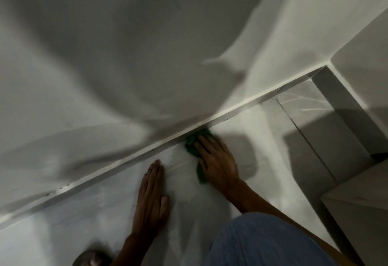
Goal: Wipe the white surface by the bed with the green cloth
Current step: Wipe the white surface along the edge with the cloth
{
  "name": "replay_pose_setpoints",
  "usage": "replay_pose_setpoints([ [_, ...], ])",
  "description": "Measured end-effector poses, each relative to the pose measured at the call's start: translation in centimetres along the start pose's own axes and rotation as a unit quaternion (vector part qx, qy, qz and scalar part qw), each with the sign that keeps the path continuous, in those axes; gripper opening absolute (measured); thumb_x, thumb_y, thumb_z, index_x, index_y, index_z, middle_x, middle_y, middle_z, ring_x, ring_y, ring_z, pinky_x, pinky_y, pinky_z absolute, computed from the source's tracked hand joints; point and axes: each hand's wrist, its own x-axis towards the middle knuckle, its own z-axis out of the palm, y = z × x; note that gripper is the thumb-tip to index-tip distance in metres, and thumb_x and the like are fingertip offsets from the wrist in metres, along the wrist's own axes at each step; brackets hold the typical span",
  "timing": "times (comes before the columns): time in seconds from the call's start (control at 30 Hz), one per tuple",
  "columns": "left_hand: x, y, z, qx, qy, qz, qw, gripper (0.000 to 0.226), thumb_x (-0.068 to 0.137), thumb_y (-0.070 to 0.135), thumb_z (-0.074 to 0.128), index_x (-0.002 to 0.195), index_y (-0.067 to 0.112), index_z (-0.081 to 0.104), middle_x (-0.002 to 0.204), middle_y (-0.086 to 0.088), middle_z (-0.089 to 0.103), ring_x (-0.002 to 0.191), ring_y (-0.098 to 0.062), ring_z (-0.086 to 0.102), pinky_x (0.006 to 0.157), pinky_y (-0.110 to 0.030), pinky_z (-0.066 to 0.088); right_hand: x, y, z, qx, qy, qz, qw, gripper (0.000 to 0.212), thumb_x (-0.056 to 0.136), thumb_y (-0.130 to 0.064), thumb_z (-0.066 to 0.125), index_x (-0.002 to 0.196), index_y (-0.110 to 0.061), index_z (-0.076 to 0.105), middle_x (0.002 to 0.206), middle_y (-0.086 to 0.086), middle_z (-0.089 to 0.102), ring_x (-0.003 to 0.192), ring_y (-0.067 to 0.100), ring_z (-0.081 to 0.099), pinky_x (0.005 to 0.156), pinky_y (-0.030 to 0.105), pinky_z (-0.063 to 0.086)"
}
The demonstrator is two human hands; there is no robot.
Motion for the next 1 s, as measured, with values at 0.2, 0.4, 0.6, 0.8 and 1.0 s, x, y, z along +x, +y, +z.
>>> replay_pose_setpoints([
  [0.2, 0.0, 1.1, 0.2, -0.018, 0.012, -0.032, 0.999, 0.086, 0.087, 0.026, 0.045, 0.17, 0.006, 0.031, 0.18, -0.01, 0.025, 0.169, -0.015, 0.014, 0.137, -0.025, 0.004, 0.2, -3.2, 0.5, 0.048, 0.002, 0.144, 0.988, 0.054, 0.095, -0.016, 0.061, 0.147, -0.003, 0.064, 0.156, 0.022, 0.059, 0.149, 0.041, 0.053, 0.131, 0.051, 0.031],
  [0.4, -0.1, 1.3, 0.2, 0.017, 0.008, -0.003, 1.0, 0.088, 0.087, 0.027, 0.047, 0.17, 0.003, 0.028, 0.181, -0.012, 0.022, 0.171, -0.017, 0.009, 0.139, -0.032, 0.003, -1.5, 0.2, -1.3, 0.016, -0.115, 0.008, 0.993, 0.069, 0.111, -0.056, 0.032, 0.169, -0.018, 0.031, 0.176, 0.011, 0.032, 0.167, 0.032, 0.022, 0.136, 0.054, 0.02],
  [0.6, -0.3, 2.1, 0.8, 0.028, 0.015, -0.005, 0.999, 0.091, 0.086, 0.027, 0.047, 0.171, 0.003, 0.027, 0.183, -0.013, 0.019, 0.171, -0.023, 0.01, 0.139, -0.043, 0.005, -0.4, -1.6, -1.2, 0.046, -0.042, 0.179, 0.982, 0.064, 0.11, -0.05, 0.04, 0.161, -0.012, 0.047, 0.172, 0.017, 0.039, 0.164, 0.034, 0.028, 0.135, 0.053, 0.022],
  [0.8, -0.6, 0.5, 0.6, 0.056, -0.001, 0.018, 0.998, 0.093, 0.084, 0.029, 0.048, 0.171, 0.004, 0.025, 0.183, -0.011, 0.016, 0.172, -0.022, 0.008, 0.139, -0.044, 0.007, -1.6, -2.8, 0.3, 0.067, -0.087, -0.018, 0.994, 0.062, 0.113, -0.045, 0.036, 0.168, -0.017, 0.035, 0.175, 0.013, 0.035, 0.167, 0.03, 0.022, 0.135, 0.053, 0.021],
  [1.0, -0.7, 1.3, 1.0, 0.08, 0.01, 0.013, 0.997, 0.094, 0.083, 0.029, 0.047, 0.171, 0.004, 0.025, 0.183, -0.012, 0.018, 0.171, -0.025, 0.013, 0.138, -0.049, 0.009, -1.4, 0.5, -0.4, 0.015, -0.109, -0.05, 0.993, 0.061, 0.115, -0.05, 0.022, 0.169, -0.024, 0.033, 0.177, 0.006, 0.033, 0.168, 0.027, 0.018, 0.137, 0.051, 0.016],
])
